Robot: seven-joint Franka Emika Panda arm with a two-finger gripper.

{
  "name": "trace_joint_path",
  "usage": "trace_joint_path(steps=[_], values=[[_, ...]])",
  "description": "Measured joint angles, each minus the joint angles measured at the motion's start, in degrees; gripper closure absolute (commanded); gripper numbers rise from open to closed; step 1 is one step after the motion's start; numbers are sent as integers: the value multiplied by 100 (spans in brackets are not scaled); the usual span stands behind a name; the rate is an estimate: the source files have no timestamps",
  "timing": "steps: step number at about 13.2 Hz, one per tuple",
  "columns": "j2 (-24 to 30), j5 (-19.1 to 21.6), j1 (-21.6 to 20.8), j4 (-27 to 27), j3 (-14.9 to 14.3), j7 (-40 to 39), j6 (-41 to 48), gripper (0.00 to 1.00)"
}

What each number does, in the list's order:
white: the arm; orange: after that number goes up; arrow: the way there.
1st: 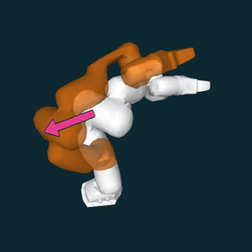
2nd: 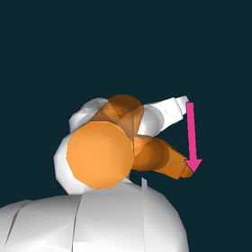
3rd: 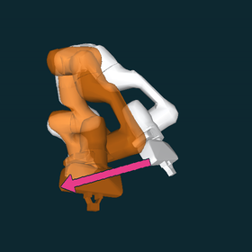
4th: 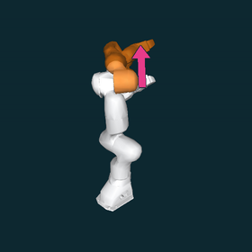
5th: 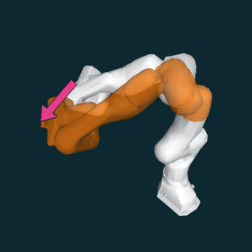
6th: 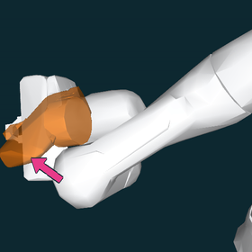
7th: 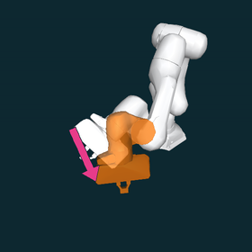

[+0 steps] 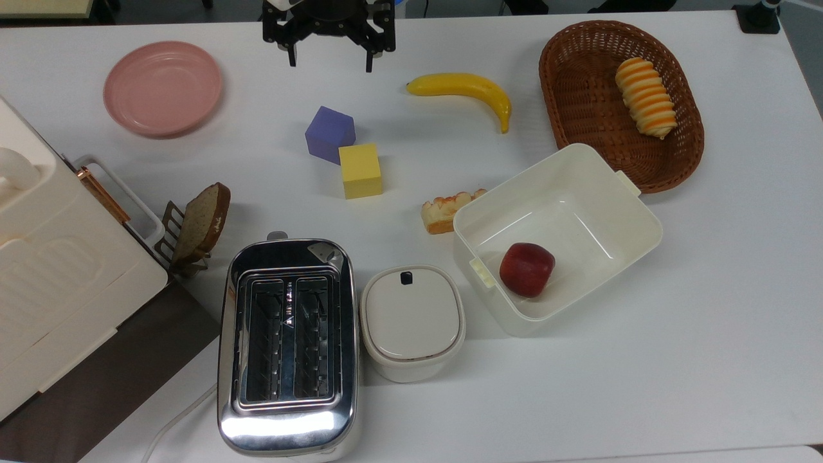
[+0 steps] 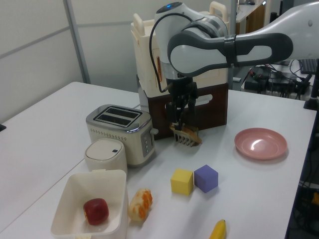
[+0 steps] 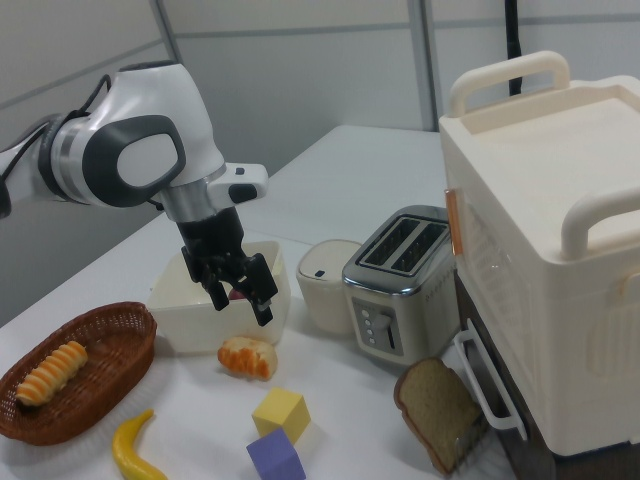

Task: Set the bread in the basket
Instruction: 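Move the gripper down toward the small bread piece beside the white box, then close the gripper on the small bread piece and lift it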

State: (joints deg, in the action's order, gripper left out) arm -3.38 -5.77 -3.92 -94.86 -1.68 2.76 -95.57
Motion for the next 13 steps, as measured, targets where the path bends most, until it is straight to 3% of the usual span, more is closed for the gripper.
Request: trace_joint_path(steps=[8,10,13], values=[[-275,11,-249,-32,4,-12,-19,0],[-465,14,-328,-96,7,-573,-439,0],[-1113,27,-532,-267,9,-2434,-1417,0]])
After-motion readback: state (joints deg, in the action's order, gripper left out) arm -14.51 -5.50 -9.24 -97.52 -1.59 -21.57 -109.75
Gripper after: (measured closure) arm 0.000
